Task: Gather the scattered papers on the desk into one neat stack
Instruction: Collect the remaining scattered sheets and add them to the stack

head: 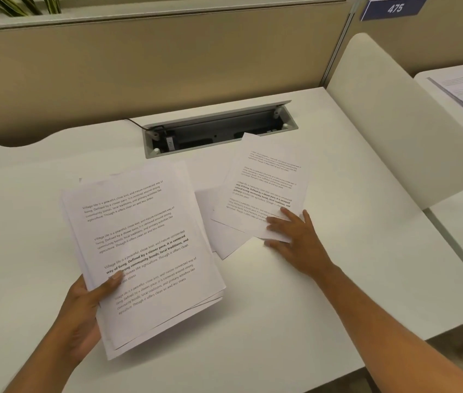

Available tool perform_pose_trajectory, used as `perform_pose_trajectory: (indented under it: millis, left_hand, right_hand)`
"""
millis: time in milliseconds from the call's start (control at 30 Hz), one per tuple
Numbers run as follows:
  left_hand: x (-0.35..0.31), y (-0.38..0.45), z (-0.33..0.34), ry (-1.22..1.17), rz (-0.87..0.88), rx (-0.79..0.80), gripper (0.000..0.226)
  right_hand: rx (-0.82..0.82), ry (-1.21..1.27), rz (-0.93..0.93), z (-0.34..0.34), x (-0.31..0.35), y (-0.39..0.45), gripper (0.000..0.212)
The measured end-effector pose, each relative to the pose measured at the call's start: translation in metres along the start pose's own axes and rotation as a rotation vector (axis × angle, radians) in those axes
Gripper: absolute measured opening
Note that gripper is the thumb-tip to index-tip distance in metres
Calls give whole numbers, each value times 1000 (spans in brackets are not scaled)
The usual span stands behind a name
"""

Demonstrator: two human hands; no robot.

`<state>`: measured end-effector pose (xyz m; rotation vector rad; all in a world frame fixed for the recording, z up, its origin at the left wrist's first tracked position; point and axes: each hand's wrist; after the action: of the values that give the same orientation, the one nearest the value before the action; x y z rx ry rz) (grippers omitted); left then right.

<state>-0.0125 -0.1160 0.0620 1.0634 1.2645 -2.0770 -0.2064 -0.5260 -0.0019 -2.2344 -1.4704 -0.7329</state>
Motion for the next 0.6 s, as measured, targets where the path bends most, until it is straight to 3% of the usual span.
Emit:
perform_pose_trajectory:
  millis: [100, 233, 267, 333, 400, 500, 600]
  left_hand:
    - [1, 1, 2, 2, -1, -6, 51]
    - [3, 2, 8, 9, -3, 3, 48]
    - [3, 2, 9, 13, -2, 6, 50]
    - [2, 3, 10, 21, -1, 9, 52]
    - [1, 3, 9, 23, -5, 13, 55]
    - [-2, 3, 6, 23, -1, 6, 58]
    - [-4, 1, 2, 28, 8, -16, 59]
  right_hand:
    - [10, 158, 111, -13, 13, 5, 56]
    - [-452, 232, 435, -25, 32, 41, 38]
    - [-446, 223, 600, -30, 35, 55, 48]
    - [-285, 198, 898, -36, 41, 82, 83]
    - [-184, 149, 1003, -37, 47, 101, 99]
    - [-188, 224, 1007, -36, 46, 114, 98]
    - [-211, 358, 955, -38, 32, 113, 75]
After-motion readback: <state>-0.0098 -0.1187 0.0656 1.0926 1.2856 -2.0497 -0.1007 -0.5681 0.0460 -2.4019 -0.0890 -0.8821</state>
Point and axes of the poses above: each hand's wrist, its own y-axis towards the middle knuckle, its own z-axis out of the palm, x = y × z, and after that the axes turned 5 degrees about x, right-handed
